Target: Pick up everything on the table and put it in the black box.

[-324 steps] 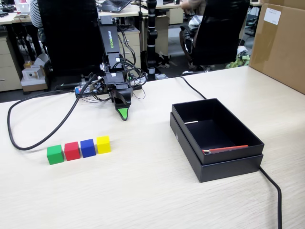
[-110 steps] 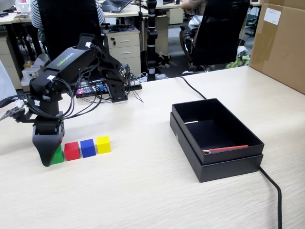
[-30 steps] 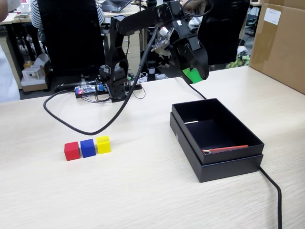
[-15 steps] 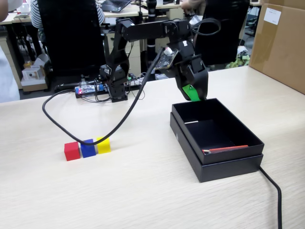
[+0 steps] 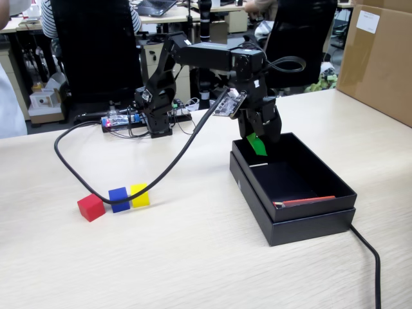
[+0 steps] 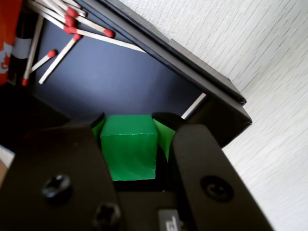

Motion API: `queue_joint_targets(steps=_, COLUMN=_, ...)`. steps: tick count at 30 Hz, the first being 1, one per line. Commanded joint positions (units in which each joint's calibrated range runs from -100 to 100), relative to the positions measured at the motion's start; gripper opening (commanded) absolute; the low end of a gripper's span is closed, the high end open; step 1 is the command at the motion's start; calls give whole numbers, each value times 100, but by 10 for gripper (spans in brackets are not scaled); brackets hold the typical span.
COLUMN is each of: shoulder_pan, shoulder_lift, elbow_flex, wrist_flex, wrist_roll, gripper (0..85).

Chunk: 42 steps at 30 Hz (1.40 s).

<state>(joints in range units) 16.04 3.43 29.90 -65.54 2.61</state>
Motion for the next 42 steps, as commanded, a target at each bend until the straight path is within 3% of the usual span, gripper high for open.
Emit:
queue_joint_targets(steps=1, shoulder_pan=0, shoulder_lift=-62, elbow_flex=456, wrist_flex=10, wrist_roll=29, gripper=150)
queue_joint_targets(steps=6, shoulder_pan=5, shoulder_lift=110, elbow_flex=383, wrist_flex=10, wrist_roll=49, gripper=160)
queue_joint_targets(steps=9, shoulder_pan=5, shoulder_lift=156, elbow_flex=220, wrist_flex=10, wrist_roll=49, gripper=259)
queue_joint_targets(steps=15, shoulder_pan=-5, shoulder_lift=202, elbow_flex=93, wrist_flex=10, wrist_roll=73, gripper=283)
queue_joint_targets(steps=17, shoulder_pan=-10, shoulder_lift=168, elbow_flex=84, wrist_flex=10, wrist_roll=73, gripper=404)
queue_joint_targets(steps=18, shoulder_pan=-15, shoulder_lift=99, elbow_flex=84, wrist_flex=10, wrist_roll=73, gripper=412)
queue_joint_targets(steps=34, shoulder_pan=-357, shoulder_lift=-3676, elbow_flex=93, wrist_flex=10, wrist_roll=-49, gripper=415)
queue_joint_targets(steps=42, shoulder_pan=-1265, shoulder_lift=-5524, elbow_flex=-1621, wrist_flex=10, wrist_roll=-606, gripper=441)
